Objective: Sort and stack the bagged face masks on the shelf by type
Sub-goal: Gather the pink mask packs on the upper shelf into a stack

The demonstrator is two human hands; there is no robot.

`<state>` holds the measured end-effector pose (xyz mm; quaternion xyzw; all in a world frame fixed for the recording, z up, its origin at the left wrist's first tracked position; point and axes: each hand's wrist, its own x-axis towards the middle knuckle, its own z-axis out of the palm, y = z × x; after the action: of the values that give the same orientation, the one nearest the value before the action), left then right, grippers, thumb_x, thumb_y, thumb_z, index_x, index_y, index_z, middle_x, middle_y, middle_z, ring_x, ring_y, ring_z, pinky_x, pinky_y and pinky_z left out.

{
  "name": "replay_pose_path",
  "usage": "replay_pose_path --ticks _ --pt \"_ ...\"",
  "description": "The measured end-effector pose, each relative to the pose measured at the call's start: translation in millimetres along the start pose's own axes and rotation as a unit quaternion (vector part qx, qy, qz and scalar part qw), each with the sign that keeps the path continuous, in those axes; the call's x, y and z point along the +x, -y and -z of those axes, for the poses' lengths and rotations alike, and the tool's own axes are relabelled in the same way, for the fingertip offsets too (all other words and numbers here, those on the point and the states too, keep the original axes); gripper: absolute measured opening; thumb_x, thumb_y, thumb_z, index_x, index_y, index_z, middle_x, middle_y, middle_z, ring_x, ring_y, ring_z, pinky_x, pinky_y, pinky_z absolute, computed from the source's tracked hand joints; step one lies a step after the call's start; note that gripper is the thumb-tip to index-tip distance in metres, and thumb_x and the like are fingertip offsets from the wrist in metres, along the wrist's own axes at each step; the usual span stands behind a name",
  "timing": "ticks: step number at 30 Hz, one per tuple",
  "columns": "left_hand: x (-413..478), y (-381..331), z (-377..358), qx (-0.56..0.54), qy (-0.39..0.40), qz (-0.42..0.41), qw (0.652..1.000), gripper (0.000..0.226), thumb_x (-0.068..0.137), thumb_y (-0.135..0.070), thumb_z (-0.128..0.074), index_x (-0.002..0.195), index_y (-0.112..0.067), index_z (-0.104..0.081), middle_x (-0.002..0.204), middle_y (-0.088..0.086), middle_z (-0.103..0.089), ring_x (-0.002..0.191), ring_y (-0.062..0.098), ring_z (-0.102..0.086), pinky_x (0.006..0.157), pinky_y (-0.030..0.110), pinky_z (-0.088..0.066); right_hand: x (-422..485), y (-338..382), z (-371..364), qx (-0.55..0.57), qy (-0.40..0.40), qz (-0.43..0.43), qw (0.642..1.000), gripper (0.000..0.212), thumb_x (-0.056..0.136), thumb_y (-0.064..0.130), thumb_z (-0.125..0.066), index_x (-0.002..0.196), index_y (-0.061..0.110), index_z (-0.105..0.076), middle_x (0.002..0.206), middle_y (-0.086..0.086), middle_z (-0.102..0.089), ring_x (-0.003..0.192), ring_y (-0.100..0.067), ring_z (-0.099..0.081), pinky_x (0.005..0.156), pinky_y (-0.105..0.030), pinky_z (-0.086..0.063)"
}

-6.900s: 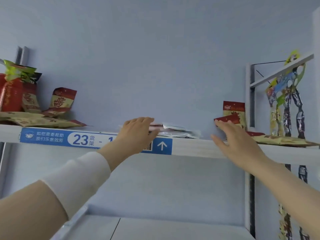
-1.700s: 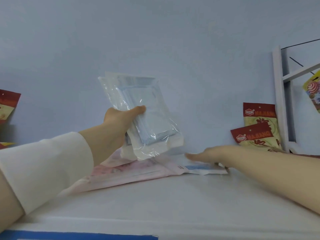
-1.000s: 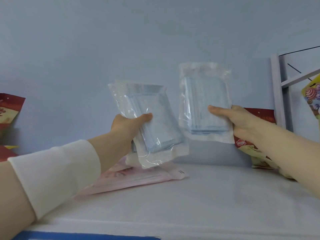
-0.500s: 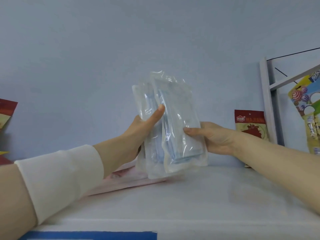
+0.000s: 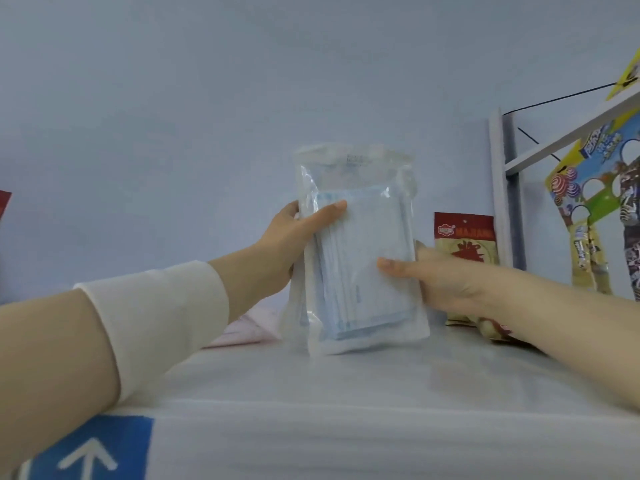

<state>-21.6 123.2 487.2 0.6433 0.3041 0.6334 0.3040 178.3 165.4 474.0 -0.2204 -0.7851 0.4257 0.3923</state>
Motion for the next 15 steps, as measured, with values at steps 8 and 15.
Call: replay_pose_path --ticks 8,15 --pt "-8.1 9.1 -8.7 0.038 0.038 0.046 0.997 0.04 0.084 -0.041 -0.059 0.115 -0.016 -0.061 0.1 0.001 -0.074 0.089 0.018 -0.072 0.071 0.028 -0.059 12.9 -23.9 2.3 -0.017 -0.02 0.014 1.0 0.12 0.025 0.058 -0.088 0.131 0.022 -0.046 0.122 0.001 -0.065 0.112 -0.018 -0.062 0.099 -0.04 -0.047" --pt "-9.3 5.1 -14.7 0.01 0.052 0.044 0.998 0.037 0.088 -0.043 -0.055 0.112 -0.015 -0.06 0.101 0.0 -0.074 0.089 0.014 -0.072 0.071 0.024 -0.059 9.4 -1.4 10.5 -0.063 -0.031 0.08 0.994 0.097 0.03 0.044 -0.091 0.118 0.021 -0.06 0.108 -0.001 -0.071 0.1 -0.018 -0.068 0.083 -0.033 -0.057"
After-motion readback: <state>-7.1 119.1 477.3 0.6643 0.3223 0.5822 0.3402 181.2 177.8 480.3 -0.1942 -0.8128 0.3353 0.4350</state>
